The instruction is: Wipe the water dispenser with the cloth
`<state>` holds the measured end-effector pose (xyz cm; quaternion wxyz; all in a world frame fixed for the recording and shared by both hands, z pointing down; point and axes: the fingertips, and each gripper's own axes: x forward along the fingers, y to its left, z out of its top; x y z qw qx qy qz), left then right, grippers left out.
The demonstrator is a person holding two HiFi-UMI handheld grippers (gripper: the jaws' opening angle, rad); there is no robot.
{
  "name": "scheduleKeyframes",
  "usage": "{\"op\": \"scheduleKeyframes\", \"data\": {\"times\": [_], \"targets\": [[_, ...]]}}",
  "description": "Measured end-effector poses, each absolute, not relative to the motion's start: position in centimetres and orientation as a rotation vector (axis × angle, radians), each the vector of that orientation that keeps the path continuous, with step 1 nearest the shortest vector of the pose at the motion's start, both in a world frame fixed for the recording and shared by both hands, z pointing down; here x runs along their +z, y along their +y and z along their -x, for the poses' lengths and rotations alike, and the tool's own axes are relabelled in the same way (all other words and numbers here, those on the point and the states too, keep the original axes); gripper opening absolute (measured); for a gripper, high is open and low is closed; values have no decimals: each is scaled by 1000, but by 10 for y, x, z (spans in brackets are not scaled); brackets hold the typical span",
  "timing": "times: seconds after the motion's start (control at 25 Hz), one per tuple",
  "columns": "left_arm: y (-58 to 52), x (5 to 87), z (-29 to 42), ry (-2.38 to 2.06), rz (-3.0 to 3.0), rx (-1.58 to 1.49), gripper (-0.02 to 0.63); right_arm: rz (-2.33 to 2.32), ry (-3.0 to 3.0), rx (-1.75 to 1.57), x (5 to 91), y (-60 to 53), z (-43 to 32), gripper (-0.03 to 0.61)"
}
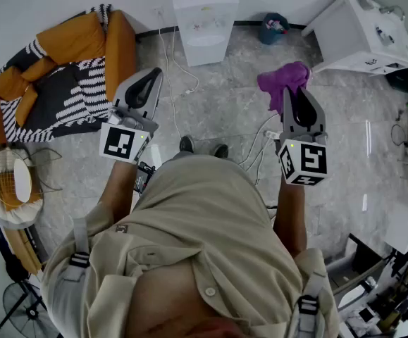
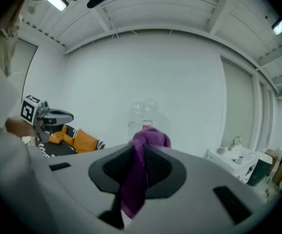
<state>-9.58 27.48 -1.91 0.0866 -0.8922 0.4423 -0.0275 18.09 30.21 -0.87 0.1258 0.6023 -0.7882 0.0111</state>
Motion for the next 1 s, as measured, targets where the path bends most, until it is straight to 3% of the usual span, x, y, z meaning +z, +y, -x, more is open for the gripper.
{"op": "scheduleKeyframes", "data": {"times": [1.0], "targets": [[240, -6, 134, 1228, 2731, -61, 21, -1797, -2235, 78, -2, 281, -133, 74]]}}
